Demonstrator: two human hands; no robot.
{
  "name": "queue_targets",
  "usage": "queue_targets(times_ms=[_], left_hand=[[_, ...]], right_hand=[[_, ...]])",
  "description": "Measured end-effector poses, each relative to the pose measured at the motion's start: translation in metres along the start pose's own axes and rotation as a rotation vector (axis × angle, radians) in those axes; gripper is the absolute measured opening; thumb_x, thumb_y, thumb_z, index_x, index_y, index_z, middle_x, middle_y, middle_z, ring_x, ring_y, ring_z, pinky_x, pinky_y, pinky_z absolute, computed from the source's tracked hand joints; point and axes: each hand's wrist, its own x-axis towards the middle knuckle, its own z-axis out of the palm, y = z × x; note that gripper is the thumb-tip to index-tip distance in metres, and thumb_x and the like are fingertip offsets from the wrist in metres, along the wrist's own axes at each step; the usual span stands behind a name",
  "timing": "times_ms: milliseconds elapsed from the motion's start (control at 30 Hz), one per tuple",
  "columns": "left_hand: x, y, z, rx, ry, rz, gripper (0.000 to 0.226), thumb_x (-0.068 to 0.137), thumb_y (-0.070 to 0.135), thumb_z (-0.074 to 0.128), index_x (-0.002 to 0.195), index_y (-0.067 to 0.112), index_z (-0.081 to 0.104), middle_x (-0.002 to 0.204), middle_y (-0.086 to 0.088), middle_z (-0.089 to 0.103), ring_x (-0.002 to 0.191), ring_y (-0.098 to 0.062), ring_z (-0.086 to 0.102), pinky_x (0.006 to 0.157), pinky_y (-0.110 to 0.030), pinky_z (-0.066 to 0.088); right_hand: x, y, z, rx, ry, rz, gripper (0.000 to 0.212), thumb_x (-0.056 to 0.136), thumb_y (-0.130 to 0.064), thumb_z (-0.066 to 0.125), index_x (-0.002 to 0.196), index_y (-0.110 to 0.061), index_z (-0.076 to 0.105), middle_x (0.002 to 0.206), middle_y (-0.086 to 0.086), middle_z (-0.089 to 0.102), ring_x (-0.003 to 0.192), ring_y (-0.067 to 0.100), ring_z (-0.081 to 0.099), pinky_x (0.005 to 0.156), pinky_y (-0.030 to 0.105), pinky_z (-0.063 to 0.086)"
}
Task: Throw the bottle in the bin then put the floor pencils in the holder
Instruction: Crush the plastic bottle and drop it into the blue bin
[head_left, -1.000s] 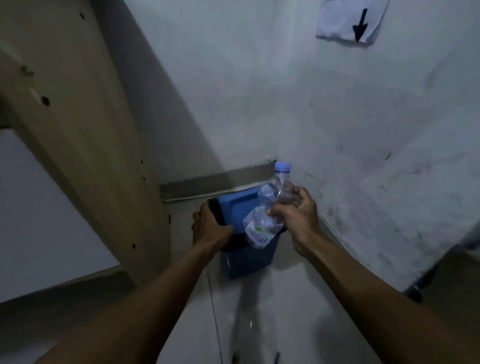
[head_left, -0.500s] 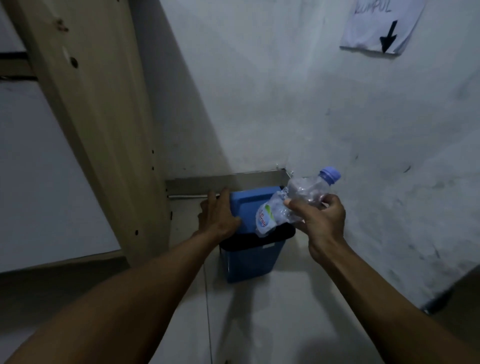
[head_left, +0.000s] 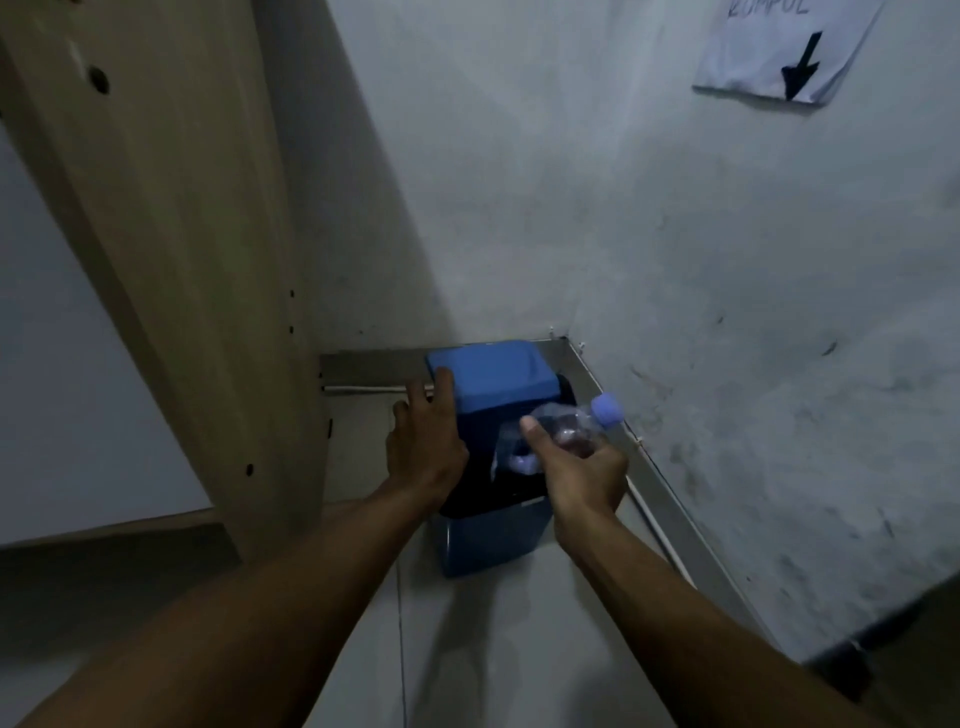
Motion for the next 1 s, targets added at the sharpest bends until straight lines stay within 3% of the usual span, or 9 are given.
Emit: queue_targets(times_ms=[167, 267, 367, 433, 567, 633, 767, 900, 1000], left_hand=[[0.004, -0.003, 0.004, -0.01, 0.017, 0.018, 0.077, 0.079, 0.013, 0.068, 0.141, 0.021, 0.024, 0.137, -0.014, 0.042, 0.115, -0.035, 0.049, 0.084, -0.046, 0.053], [0.004, -0.004, 0.005, -0.009, 0.018, 0.028, 0.077, 0.079, 0.014, 0.068, 0.142, 0.02, 0.024, 0.138, -0.014, 0.042, 0.114, -0.035, 0.049, 0.082, -0.045, 0.053], [0.003, -0.003, 0.006, 0.005, 0.02, 0.029, 0.077, 0.079, 0.014, 0.068, 0.142, 0.019, 0.024, 0.138, -0.016, 0.041, 0.114, -0.036, 0.049, 0.082, -0.047, 0.053], [0.004, -0.003, 0.006, 0.009, 0.017, 0.038, 0.078, 0.079, 0.014, 0.068, 0.143, 0.019, 0.023, 0.137, -0.016, 0.041, 0.114, -0.036, 0.049, 0.082, -0.047, 0.053], [0.006, -0.005, 0.004, 0.017, 0.01, 0.059, 0.079, 0.079, 0.014, 0.068, 0.143, 0.019, 0.022, 0.135, -0.016, 0.043, 0.111, -0.036, 0.051, 0.081, -0.046, 0.053], [0.006, -0.005, 0.004, 0.017, 0.02, 0.066, 0.078, 0.078, 0.014, 0.068, 0.141, 0.019, 0.023, 0.133, -0.015, 0.044, 0.109, -0.036, 0.052, 0.079, -0.046, 0.054], [0.005, -0.004, 0.004, 0.015, 0.036, 0.07, 0.076, 0.077, 0.013, 0.067, 0.14, 0.017, 0.025, 0.13, -0.015, 0.047, 0.106, -0.036, 0.054, 0.077, -0.047, 0.055], [0.006, -0.005, 0.005, 0.014, 0.053, 0.09, 0.078, 0.075, 0.016, 0.066, 0.14, 0.017, 0.023, 0.127, -0.014, 0.048, 0.102, -0.038, 0.056, 0.075, -0.048, 0.055], [0.006, -0.004, 0.006, 0.022, 0.05, 0.094, 0.079, 0.075, 0.016, 0.066, 0.14, 0.019, 0.021, 0.127, -0.014, 0.048, 0.102, -0.038, 0.056, 0.076, -0.048, 0.055]], right_hand=[[0.009, 0.012, 0.005, -0.151, -0.027, -0.005, 0.024, 0.077, -0.028, 0.079, 0.07, -0.008, 0.068, 0.068, -0.004, 0.065, 0.068, 0.01, 0.061, 0.066, 0.021, 0.044], [0.016, 0.018, 0.008, -0.298, -0.053, 0.003, 0.03, 0.073, -0.039, 0.078, 0.061, -0.017, 0.061, 0.076, 0.002, 0.068, 0.081, 0.023, 0.066, 0.075, 0.029, 0.05], [0.018, 0.022, 0.01, -0.483, -0.031, 0.048, 0.042, 0.067, -0.057, 0.072, 0.085, -0.02, 0.069, 0.114, 0.012, 0.063, 0.112, 0.034, 0.056, 0.094, 0.038, 0.049], [0.019, 0.018, 0.009, -0.542, -0.038, 0.089, 0.053, 0.072, -0.055, 0.073, 0.108, -0.017, 0.068, 0.131, 0.014, 0.051, 0.124, 0.037, 0.044, 0.099, 0.04, 0.04], [0.016, 0.015, 0.011, -0.403, -0.075, 0.122, 0.069, 0.057, -0.048, 0.085, 0.115, -0.018, 0.063, 0.127, 0.01, 0.055, 0.112, 0.033, 0.057, 0.097, 0.041, 0.049], [0.013, 0.017, 0.007, -0.349, -0.02, 0.106, 0.066, 0.056, -0.046, 0.084, 0.111, -0.019, 0.062, 0.119, 0.007, 0.063, 0.104, 0.028, 0.061, 0.089, 0.037, 0.051], [0.013, 0.016, -0.009, -0.321, 0.089, -0.055, 0.064, 0.076, -0.037, 0.077, 0.129, -0.024, 0.045, 0.13, 0.009, 0.056, 0.116, 0.029, 0.056, 0.087, 0.036, 0.045], [0.021, 0.017, -0.011, -0.477, 0.032, -0.213, 0.03, 0.088, -0.035, 0.064, 0.114, -0.022, 0.066, 0.126, 0.009, 0.057, 0.108, 0.026, 0.059, 0.083, 0.029, 0.043], [0.025, 0.024, -0.008, -0.647, -0.101, -0.178, 0.025, 0.091, -0.039, 0.057, 0.104, -0.022, 0.071, 0.126, 0.01, 0.049, 0.108, 0.03, 0.057, 0.085, 0.03, 0.045]])
